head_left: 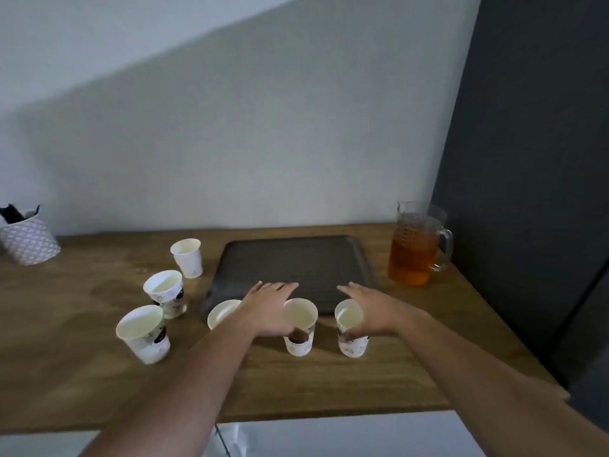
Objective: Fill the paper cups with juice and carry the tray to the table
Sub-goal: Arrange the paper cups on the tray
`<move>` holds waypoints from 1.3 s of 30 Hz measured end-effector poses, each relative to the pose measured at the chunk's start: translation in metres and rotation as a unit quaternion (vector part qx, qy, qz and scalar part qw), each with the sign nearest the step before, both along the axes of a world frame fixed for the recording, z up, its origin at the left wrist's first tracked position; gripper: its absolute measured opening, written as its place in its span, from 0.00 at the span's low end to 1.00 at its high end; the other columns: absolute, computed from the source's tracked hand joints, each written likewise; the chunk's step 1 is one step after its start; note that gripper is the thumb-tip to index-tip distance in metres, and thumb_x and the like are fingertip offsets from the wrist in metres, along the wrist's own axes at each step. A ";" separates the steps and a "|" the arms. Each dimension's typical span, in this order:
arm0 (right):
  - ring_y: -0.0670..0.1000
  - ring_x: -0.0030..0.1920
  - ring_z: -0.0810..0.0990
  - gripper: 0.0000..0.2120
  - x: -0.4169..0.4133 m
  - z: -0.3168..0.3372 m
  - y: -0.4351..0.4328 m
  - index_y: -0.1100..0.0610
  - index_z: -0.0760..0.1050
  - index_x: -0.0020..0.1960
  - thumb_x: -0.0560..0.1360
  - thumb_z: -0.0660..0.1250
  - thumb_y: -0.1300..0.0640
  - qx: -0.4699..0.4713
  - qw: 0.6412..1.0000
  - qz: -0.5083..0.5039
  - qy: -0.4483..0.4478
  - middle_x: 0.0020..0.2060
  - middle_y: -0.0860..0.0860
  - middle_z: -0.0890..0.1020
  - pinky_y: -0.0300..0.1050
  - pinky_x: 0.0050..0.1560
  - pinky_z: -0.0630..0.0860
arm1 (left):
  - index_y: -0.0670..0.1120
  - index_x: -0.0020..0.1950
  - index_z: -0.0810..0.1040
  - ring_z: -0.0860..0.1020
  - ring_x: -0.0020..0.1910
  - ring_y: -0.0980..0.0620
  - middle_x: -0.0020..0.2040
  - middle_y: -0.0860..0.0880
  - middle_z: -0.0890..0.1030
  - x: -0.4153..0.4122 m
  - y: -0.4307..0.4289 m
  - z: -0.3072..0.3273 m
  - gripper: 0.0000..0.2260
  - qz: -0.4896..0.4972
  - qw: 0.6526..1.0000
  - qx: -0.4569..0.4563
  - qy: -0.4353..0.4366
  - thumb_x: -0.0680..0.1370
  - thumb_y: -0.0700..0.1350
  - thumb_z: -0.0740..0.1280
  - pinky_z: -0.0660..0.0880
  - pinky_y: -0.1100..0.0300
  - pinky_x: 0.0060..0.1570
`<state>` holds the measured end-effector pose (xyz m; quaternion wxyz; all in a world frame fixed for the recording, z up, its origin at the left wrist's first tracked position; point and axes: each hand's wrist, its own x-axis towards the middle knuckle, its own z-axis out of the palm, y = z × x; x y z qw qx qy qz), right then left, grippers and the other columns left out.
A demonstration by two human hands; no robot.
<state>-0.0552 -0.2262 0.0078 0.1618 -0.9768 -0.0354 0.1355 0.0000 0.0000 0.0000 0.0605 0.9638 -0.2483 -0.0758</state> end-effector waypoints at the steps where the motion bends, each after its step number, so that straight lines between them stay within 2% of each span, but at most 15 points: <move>1: 0.52 0.76 0.56 0.51 -0.001 -0.002 0.001 0.45 0.49 0.78 0.64 0.75 0.41 -0.003 1.000 0.005 -0.006 0.78 0.47 0.52 0.54 0.74 0.57 | 0.52 0.77 0.55 0.59 0.76 0.51 0.77 0.52 0.61 -0.003 -0.003 0.000 0.48 -0.003 1.000 0.000 -0.002 0.64 0.67 0.71 0.48 0.49 0.76; 5: 0.51 0.69 0.69 0.43 -0.001 -0.018 -0.002 0.47 0.58 0.75 0.65 0.76 0.49 0.001 0.999 -0.002 -0.044 0.72 0.48 0.65 0.48 0.68 0.67 | 0.52 0.73 0.64 0.67 0.70 0.50 0.71 0.52 0.70 -0.007 -0.012 -0.008 0.36 -0.002 0.999 0.001 -0.043 0.68 0.58 0.72 0.55 0.51 0.74; 7: 0.52 0.66 0.71 0.42 -0.002 -0.019 -0.004 0.47 0.60 0.73 0.65 0.76 0.50 0.011 0.999 -0.008 -0.048 0.69 0.49 0.68 0.48 0.66 0.70 | 0.52 0.71 0.67 0.70 0.66 0.50 0.67 0.51 0.73 -0.010 -0.013 -0.008 0.33 0.010 0.999 -0.020 -0.040 0.68 0.55 0.73 0.63 0.54 0.70; 10: 0.51 0.63 0.72 0.41 -0.001 -0.010 -0.010 0.47 0.62 0.72 0.64 0.76 0.50 0.019 0.998 -0.006 -0.067 0.65 0.49 0.70 0.46 0.63 0.71 | 0.51 0.69 0.69 0.71 0.65 0.50 0.66 0.51 0.74 -0.011 -0.013 -0.005 0.31 0.024 0.998 -0.052 -0.024 0.68 0.52 0.73 0.67 0.56 0.65; 16: 0.51 0.63 0.71 0.39 0.025 0.026 -0.015 0.47 0.62 0.72 0.65 0.76 0.49 0.033 0.994 -0.014 -0.107 0.65 0.49 0.70 0.44 0.62 0.69 | 0.51 0.67 0.71 0.72 0.64 0.51 0.63 0.52 0.75 0.015 -0.012 0.021 0.31 0.041 0.990 -0.136 -0.022 0.64 0.51 0.73 0.70 0.54 0.64; 20: 0.52 0.61 0.72 0.39 0.066 0.042 -0.018 0.46 0.62 0.72 0.65 0.76 0.52 0.055 0.991 -0.051 -0.114 0.67 0.49 0.68 0.46 0.58 0.71 | 0.49 0.65 0.73 0.74 0.62 0.48 0.61 0.50 0.77 0.057 -0.016 0.037 0.31 0.041 0.988 -0.139 -0.058 0.63 0.53 0.74 0.71 0.53 0.62; 23: 0.53 0.62 0.72 0.39 0.103 0.046 -0.019 0.47 0.64 0.72 0.65 0.77 0.53 0.063 0.985 -0.080 -0.141 0.66 0.51 0.68 0.48 0.59 0.71 | 0.48 0.62 0.75 0.76 0.59 0.46 0.57 0.48 0.79 0.096 -0.020 0.044 0.30 0.045 0.986 -0.142 -0.072 0.62 0.55 0.74 0.74 0.52 0.58; 26: 0.54 0.64 0.71 0.39 0.146 0.042 -0.021 0.49 0.64 0.72 0.64 0.77 0.53 0.056 0.982 -0.098 -0.154 0.67 0.52 0.69 0.46 0.60 0.69 | 0.51 0.63 0.75 0.77 0.59 0.46 0.58 0.49 0.80 0.140 -0.024 0.044 0.30 0.047 0.985 -0.156 -0.062 0.62 0.55 0.75 0.75 0.54 0.56; 32: 0.54 0.69 0.67 0.41 0.223 0.023 -0.023 0.53 0.64 0.73 0.64 0.77 0.54 0.065 0.977 -0.128 -0.156 0.69 0.55 0.67 0.42 0.63 0.65 | 0.49 0.66 0.70 0.73 0.63 0.47 0.63 0.49 0.75 0.220 -0.036 0.024 0.32 0.033 0.990 -0.127 -0.048 0.65 0.57 0.74 0.71 0.52 0.61; 39: 0.56 0.68 0.68 0.40 0.265 -0.012 -0.024 0.52 0.65 0.72 0.64 0.77 0.56 0.077 0.977 -0.147 -0.134 0.68 0.56 0.67 0.41 0.64 0.65 | 0.47 0.66 0.70 0.73 0.63 0.47 0.63 0.49 0.75 0.264 -0.034 -0.011 0.33 0.040 0.989 -0.139 -0.025 0.65 0.55 0.75 0.71 0.54 0.59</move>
